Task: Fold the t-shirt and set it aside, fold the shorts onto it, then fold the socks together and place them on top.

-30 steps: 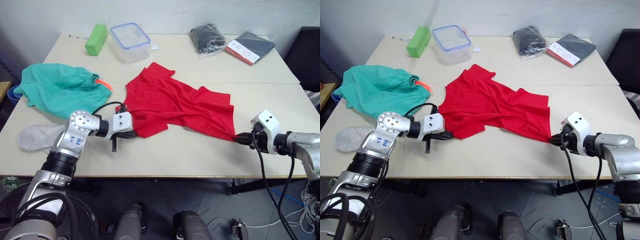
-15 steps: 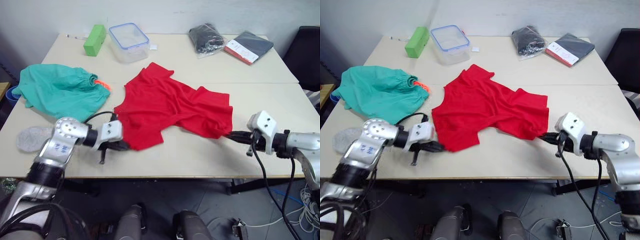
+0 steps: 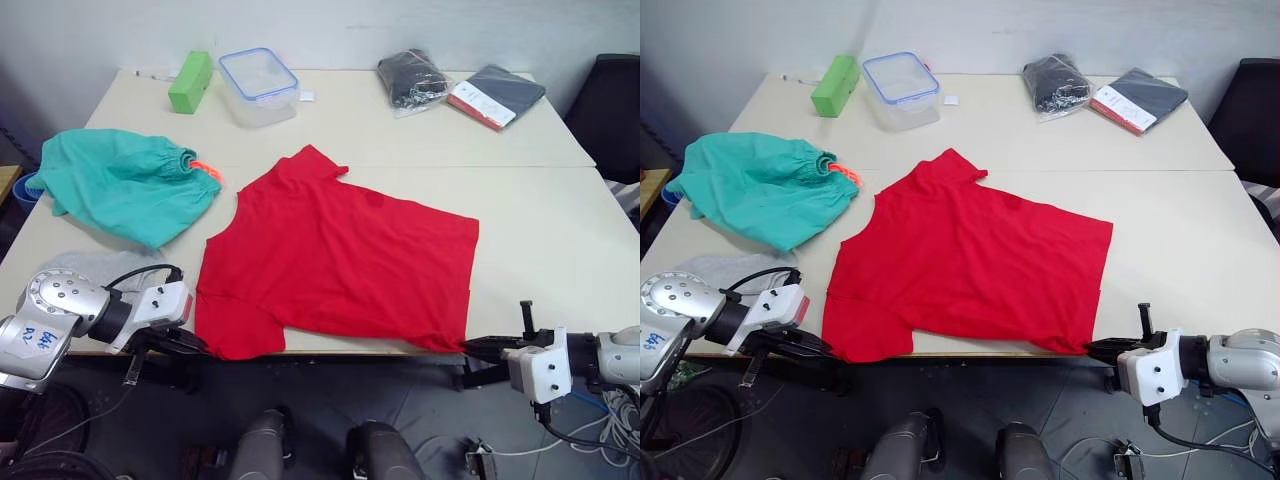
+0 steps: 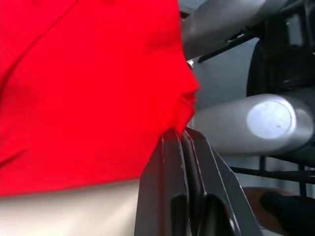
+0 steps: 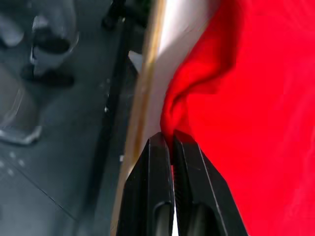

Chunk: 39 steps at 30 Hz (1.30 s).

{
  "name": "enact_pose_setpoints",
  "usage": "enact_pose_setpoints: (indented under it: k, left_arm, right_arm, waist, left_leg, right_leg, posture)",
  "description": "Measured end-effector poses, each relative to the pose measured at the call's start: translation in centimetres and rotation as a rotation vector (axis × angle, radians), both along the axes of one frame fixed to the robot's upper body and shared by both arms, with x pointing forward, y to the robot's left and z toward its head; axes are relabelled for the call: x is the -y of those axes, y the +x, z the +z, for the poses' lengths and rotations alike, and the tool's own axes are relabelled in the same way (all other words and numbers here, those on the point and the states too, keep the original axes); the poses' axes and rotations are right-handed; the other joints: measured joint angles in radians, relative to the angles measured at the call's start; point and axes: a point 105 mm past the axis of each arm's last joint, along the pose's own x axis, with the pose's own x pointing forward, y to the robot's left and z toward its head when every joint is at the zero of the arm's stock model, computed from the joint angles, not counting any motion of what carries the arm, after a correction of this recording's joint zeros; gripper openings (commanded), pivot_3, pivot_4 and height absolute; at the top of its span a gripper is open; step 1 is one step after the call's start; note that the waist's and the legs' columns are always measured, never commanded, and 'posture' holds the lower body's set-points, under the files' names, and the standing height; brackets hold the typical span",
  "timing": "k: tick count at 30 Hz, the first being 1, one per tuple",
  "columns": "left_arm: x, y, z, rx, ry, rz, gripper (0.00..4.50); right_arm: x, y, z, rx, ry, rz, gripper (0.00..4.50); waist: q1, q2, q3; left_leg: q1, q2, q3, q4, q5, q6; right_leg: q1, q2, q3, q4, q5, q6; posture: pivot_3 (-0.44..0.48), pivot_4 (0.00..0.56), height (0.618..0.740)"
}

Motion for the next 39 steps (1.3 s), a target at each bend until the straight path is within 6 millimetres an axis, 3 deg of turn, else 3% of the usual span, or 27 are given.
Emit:
enact_pose_setpoints:
  k: [3, 8, 13, 17, 21, 23, 29, 34, 39]
  left_arm:
    - [-0.6, -1.5, 0.1, -0.072, 0.026, -0.019, 0.00]
    - [-0.1, -1.4, 2.1, -0.124, -0.080, 0.031, 0.00]
    - [1.6, 0.0, 6.8, -0.149, -0.290, 0.080, 0.00]
    - [3.0, 3.8, 10.1, -0.068, -0.446, 0.174, 0.00]
    - [2.9, 9.5, 8.8, -0.047, -0.480, 0.414, 0.00]
    - [2.8, 11.4, 7.6, -0.068, -0.481, 0.512, 0.00]
    - [2.3, 15.6, 6.7, 0.007, -0.465, 0.672, 0.00]
    - [2.0, 16.9, 4.8, 0.029, -0.440, 0.732, 0.00]
    - [1.9, 17.5, 5.4, 0.066, -0.452, 0.732, 0.00]
  right_arm:
    - [1.2, 0.6, -0.3, 0.125, -0.075, 0.041, 0.03]
    - [1.2, 0.3, 0.3, 0.027, 0.041, -0.049, 0.03]
    - [-0.1, -0.6, 1.6, -0.206, 0.212, -0.127, 0.03]
    - [-0.3, 1.2, 3.5, -0.352, 0.368, -0.239, 0.03]
    - [0.2, 3.9, 4.9, -0.416, 0.498, -0.359, 0.03]
    - [0.5, 4.7, 4.5, -0.486, 0.545, -0.418, 0.03]
    - [1.1, 6.1, 2.9, -0.611, 0.589, -0.542, 0.03]
    - [2.4, 7.0, 0.9, -0.625, 0.565, -0.675, 0.03]
    - [2.8, 7.2, 0.3, -0.616, 0.552, -0.711, 0.03]
  waist:
    - [0.000, 0.000, 0.000]
    - [0.003, 0.001, 0.001]
    - [0.003, 0.001, 0.001]
    - [0.004, 0.001, 0.001]
    - [0.006, 0.000, 0.001]
    - [0.006, -0.001, 0.001]
    - [0.005, -0.001, 0.002]
    - [0.005, -0.002, 0.002]
    - [0.005, -0.002, 0.002]
  left_leg:
    - [0.002, 0.000, 0.000, 0.000, -0.001, -0.001]
    - [0.003, 0.000, -0.001, -0.001, 0.000, -0.001]
    - [0.004, 0.000, -0.003, 0.000, -0.001, -0.001]
    - [0.006, 0.000, -0.003, 0.000, 0.000, -0.001]
    - [0.004, 0.000, -0.002, 0.001, 0.000, -0.001]
    - [0.003, 0.000, -0.002, 0.003, 0.000, -0.001]
    - [-0.004, 0.000, -0.002, 0.006, 0.000, -0.001]
    - [-0.005, 0.000, -0.002, 0.006, 0.001, -0.001]
    - [-0.005, 0.000, -0.002, 0.006, 0.001, -0.001]
  right_leg:
    - [0.002, 0.000, 0.000, 0.000, -0.001, -0.001]
    - [0.003, 0.000, 0.000, 0.001, -0.002, -0.002]
    - [0.005, 0.000, -0.001, 0.002, -0.003, -0.002]
    - [0.006, 0.000, -0.001, 0.002, -0.002, -0.002]
    - [0.004, 0.000, -0.001, 0.003, -0.002, -0.002]
    - [0.004, 0.001, -0.001, 0.003, -0.003, -0.002]
    - [-0.002, 0.001, -0.002, 0.004, -0.002, -0.001]
    - [-0.003, 0.001, -0.002, 0.004, -0.002, -0.001]
    - [-0.004, 0.001, -0.002, 0.005, -0.002, -0.001]
  posture:
    - [0.000, 0.150, 0.740]
    - [0.000, 0.150, 0.740]
    - [0.000, 0.150, 0.740]
    - [0.000, 0.150, 0.740]
    - [0.000, 0.150, 0.740]
    - [0.000, 0.150, 0.740]
    - [0.000, 0.150, 0.740]
    - [0.000, 0.150, 0.740]
    - [0.000, 0.150, 0.740]
